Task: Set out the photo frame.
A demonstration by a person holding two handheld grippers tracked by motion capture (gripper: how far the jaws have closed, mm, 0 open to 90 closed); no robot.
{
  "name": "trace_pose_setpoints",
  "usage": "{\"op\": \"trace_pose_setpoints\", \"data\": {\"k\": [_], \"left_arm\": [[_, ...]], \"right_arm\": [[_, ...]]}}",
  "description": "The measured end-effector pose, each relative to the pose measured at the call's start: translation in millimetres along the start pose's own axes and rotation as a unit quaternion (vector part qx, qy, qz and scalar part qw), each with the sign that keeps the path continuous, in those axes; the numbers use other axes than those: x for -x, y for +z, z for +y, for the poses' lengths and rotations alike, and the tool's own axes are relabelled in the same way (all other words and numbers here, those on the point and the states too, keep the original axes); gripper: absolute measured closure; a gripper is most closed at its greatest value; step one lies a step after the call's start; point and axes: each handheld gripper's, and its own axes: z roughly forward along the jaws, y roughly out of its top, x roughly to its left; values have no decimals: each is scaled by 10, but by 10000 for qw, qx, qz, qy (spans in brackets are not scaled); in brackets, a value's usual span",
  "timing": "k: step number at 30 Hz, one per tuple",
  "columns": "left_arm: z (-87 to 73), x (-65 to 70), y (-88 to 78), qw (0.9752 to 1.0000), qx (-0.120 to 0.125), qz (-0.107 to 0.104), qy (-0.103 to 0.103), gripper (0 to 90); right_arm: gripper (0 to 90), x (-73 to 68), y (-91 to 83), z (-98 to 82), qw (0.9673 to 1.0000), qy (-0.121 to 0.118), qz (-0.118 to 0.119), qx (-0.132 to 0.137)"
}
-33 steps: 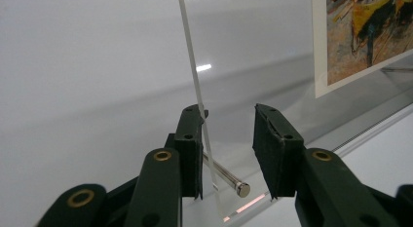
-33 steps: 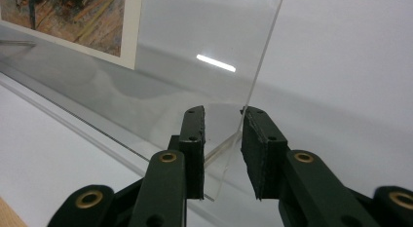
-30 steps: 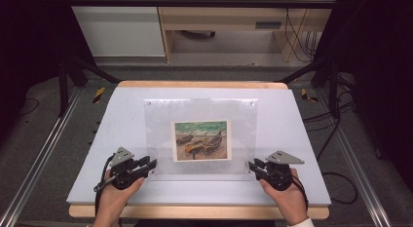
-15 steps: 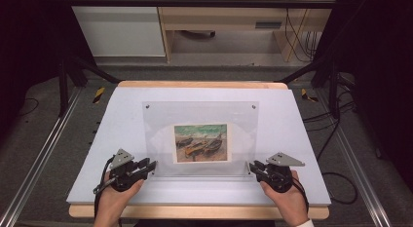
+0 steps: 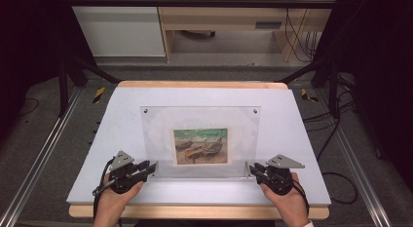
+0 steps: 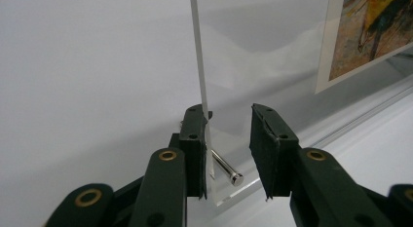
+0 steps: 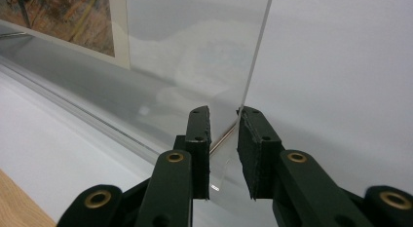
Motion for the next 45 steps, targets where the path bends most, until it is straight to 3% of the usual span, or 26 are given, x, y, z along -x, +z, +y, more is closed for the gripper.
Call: {"op": "trace_pose_setpoints", "data": {"k": [45], "left_arm": [[-65, 67, -26, 9991, -313, 2, 302, 661]], "right_arm": [[725, -67, -37, -89, 9998, -75, 26, -195]]}}
